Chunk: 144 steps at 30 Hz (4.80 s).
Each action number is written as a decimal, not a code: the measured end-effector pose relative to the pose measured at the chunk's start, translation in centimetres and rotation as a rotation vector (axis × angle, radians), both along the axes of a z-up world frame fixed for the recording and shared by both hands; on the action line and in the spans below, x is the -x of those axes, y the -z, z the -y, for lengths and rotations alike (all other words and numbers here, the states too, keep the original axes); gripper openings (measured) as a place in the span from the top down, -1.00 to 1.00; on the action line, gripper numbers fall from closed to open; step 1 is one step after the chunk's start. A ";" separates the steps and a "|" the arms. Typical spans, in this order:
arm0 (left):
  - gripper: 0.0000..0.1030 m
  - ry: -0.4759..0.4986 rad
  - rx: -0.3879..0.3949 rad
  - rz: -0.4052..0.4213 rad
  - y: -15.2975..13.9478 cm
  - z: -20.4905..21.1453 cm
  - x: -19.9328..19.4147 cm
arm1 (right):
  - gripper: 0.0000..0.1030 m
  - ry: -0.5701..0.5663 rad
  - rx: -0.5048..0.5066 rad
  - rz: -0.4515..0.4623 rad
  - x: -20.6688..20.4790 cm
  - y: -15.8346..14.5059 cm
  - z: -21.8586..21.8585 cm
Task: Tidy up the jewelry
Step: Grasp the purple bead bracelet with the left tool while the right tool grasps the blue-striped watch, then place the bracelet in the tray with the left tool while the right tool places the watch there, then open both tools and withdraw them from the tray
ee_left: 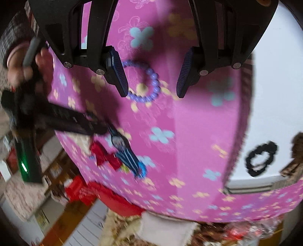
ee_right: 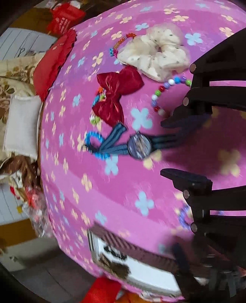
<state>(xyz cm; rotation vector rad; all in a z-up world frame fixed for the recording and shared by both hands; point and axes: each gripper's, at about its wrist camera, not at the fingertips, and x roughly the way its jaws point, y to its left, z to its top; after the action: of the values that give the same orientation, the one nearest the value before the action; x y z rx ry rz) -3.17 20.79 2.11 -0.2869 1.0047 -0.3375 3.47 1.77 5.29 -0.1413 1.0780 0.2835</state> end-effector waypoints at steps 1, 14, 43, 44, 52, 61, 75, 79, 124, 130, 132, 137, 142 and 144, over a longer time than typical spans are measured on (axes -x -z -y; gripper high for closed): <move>-0.02 0.013 -0.006 -0.007 0.3 0.4 -0.1 | 0.17 -0.001 0.004 -0.005 -0.7 0.4 -0.2; -0.02 0.094 -0.038 0.015 1.1 1.7 -0.4 | 0.12 0.002 0.013 -0.017 -3.2 2.7 -1.4; 0.43 0.173 -0.156 0.109 1.2 4.2 -0.6 | 0.19 -0.014 0.011 0.044 -3.0 3.0 -1.5; 0.82 0.169 -0.189 0.119 1.3 4.5 -0.6 | 0.19 -0.011 0.013 0.046 -2.9 3.0 -1.6; 0.85 0.133 -0.081 0.092 0.6 3.1 -1.1 | 0.20 0.016 0.027 0.075 -2.1 2.2 -2.0; 0.85 0.039 0.067 0.247 -6.1 -3.0 1.1 | 0.20 0.014 -0.021 0.173 0.7 -3.8 -2.8; 0.85 -0.297 0.137 0.271 -8.0 -16.7 3.7 | 0.20 -0.140 -0.133 0.260 5.6 -12.4 -12.5; 0.85 -0.420 0.177 0.203 -6.1 -21.2 3.0 | 0.20 -0.204 -0.176 0.244 5.9 -13.0 -17.6; 0.34 -0.632 -0.006 0.069 -3.5 -23.1 2.3 | 0.15 -0.140 -0.126 0.095 9.5 -4.3 -13.5; 0.34 -0.509 0.007 0.126 -5.4 -17.8 3.8 | 0.14 0.013 0.042 0.153 13.3 -4.3 0.2; 0.30 -0.467 -0.038 0.163 -6.4 -15.2 4.6 | 0.14 0.073 0.083 0.178 14.4 -4.5 4.2; 0.08 -0.351 -0.108 0.195 -7.6 -8.0 6.8 | 0.11 0.226 0.109 0.203 16.6 -3.9 12.3; 0.02 -0.174 -0.137 0.150 -7.0 -0.2 7.3 | 0.11 0.282 0.024 0.175 16.7 -3.1 15.6; 0.02 -0.115 -0.174 0.145 -6.7 2.9 6.8 | 0.11 0.278 0.013 0.181 16.6 -3.0 15.7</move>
<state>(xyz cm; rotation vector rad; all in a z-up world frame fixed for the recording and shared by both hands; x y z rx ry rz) -9.99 17.90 8.78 -0.1592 0.8644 -0.1630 -13.17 -13.90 8.31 -0.0271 0.9071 0.0127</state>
